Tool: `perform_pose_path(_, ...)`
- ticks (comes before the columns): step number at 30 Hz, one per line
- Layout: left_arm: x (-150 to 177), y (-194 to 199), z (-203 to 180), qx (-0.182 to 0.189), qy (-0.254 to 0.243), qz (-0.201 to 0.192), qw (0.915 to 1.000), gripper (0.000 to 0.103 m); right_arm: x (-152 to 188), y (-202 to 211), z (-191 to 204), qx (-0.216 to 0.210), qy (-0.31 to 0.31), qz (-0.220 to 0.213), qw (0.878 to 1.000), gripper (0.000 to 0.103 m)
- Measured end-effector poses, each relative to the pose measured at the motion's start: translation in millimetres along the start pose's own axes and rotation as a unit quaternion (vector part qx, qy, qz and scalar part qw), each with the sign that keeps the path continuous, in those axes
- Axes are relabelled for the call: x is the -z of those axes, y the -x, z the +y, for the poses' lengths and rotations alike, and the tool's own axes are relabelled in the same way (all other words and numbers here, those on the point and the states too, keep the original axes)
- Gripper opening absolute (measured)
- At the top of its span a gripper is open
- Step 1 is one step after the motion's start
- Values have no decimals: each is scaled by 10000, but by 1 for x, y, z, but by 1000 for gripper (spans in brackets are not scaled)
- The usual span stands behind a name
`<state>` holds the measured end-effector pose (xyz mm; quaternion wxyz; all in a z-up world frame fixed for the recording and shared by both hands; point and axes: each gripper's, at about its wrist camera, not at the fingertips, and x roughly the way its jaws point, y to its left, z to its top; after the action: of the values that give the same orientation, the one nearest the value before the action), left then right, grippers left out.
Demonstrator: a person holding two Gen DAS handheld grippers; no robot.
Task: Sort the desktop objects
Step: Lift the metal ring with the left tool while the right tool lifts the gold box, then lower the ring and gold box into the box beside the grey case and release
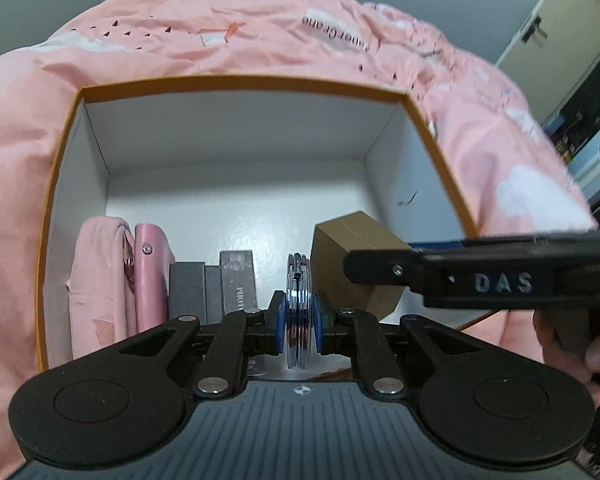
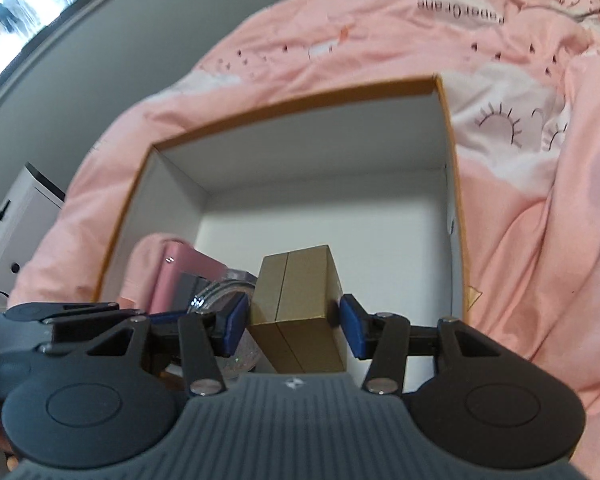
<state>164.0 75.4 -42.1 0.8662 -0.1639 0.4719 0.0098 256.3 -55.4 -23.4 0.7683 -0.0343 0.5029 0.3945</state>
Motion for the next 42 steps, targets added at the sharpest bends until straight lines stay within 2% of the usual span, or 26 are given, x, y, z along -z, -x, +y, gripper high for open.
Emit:
perform_pose_path(8, 5, -11, -6, -402, -242, 120, 9988, 15, 0, -31, 0, -58, -91, 452, 9989, 52)
perform_pose_path(14, 7, -18, -6, -512, -263, 160, 9982, 16, 5, -40, 1, -31, -252, 534, 9982, 52)
perform_pose_path(22, 9, -9, 4, -298, -160, 120, 9994, 17, 6, -43, -1, -90, -467, 583, 9972, 53)
perform_pose_path(30, 22, 34, 12, -112, -209, -245, 9994, 23, 12, -48, 3, -128, -351, 779, 9963, 53)
perform_pose_path(38, 31, 59, 29, -41, 161, -469, 9988, 25, 14, -49, 5, -274, -151, 888, 9956, 54)
perform_pose_path(42, 34, 64, 34, -41, 271, -548, 9981, 25, 10, -45, 1, -227, -218, 782, 9964, 54)
